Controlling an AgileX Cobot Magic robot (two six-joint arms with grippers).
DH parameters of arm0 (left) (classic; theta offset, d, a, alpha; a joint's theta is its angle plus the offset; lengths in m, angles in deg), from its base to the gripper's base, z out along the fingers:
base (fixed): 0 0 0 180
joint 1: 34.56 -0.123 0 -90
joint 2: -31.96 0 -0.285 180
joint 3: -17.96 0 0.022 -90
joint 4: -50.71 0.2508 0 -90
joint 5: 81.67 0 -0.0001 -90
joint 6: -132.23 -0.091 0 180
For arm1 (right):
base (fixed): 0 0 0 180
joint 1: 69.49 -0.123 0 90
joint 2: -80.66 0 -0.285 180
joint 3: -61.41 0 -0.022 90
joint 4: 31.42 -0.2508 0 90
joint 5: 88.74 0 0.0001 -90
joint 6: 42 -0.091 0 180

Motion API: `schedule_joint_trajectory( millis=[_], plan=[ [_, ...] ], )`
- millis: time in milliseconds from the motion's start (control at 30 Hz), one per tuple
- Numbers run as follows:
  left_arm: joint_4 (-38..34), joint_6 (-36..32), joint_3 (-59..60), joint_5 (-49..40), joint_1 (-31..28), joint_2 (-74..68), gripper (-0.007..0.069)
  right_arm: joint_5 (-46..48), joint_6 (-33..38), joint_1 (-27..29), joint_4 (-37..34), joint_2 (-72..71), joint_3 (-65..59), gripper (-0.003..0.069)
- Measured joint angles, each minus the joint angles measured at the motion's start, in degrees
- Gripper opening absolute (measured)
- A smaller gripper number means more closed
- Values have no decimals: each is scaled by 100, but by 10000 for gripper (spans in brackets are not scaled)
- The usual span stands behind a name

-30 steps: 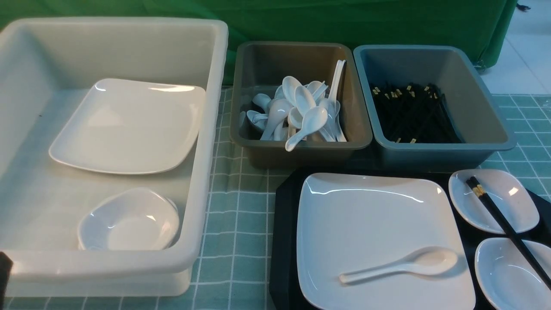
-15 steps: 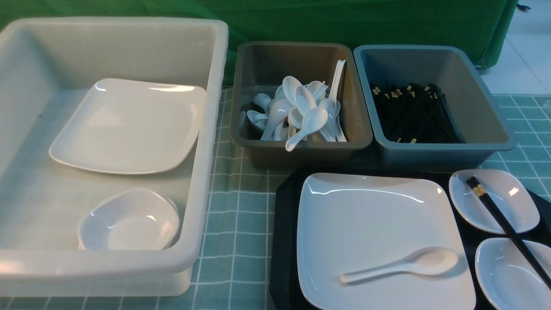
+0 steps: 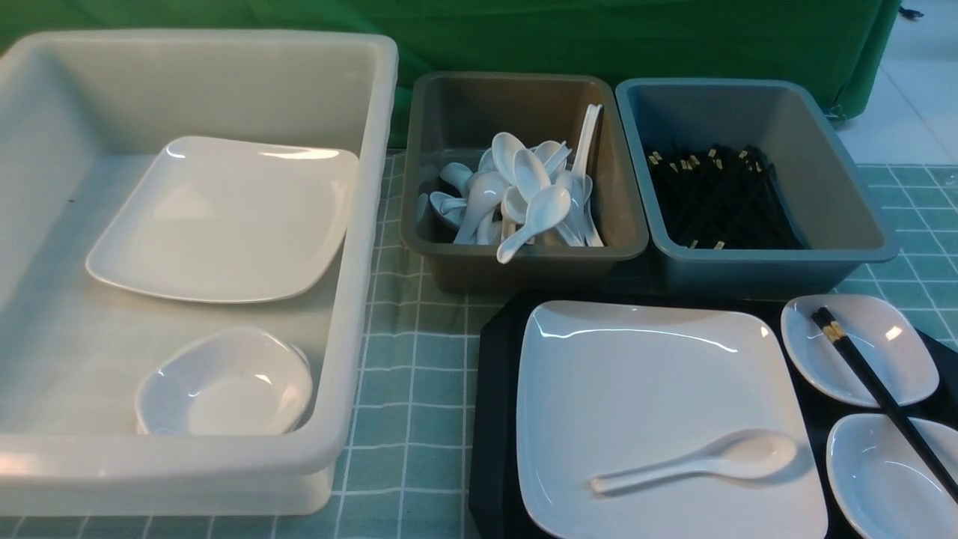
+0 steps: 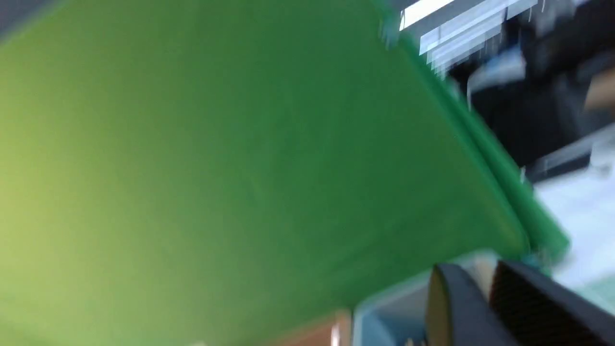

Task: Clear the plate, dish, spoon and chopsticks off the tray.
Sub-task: Use the right arm to grab a pair of chopsticks from the plate

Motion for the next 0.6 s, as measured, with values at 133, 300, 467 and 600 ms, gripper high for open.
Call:
schedule_joint_trajectory(
  millis=[133, 300, 467, 600],
  plan=[
    [-1155, -1625, -374, -1652, 0, -1289, 17, 2484, 913, -224, 348, 1256, 1843, 24],
    [-1793, -2657, -382, -2643, 15, -2590, 6, 5822, 1755, -405, 784, 3435, 3764, 19],
    [-1799, -2929, -386, -2579, 548, -2871, 1, 6836, 2214, -276, 1021, 5134, 4632, 19],
    [-1664, -2754, -393, -2492, 1642, -2895, 1, 7001, 2442, 70, 713, 6551, 5101, 19]
  ],
)
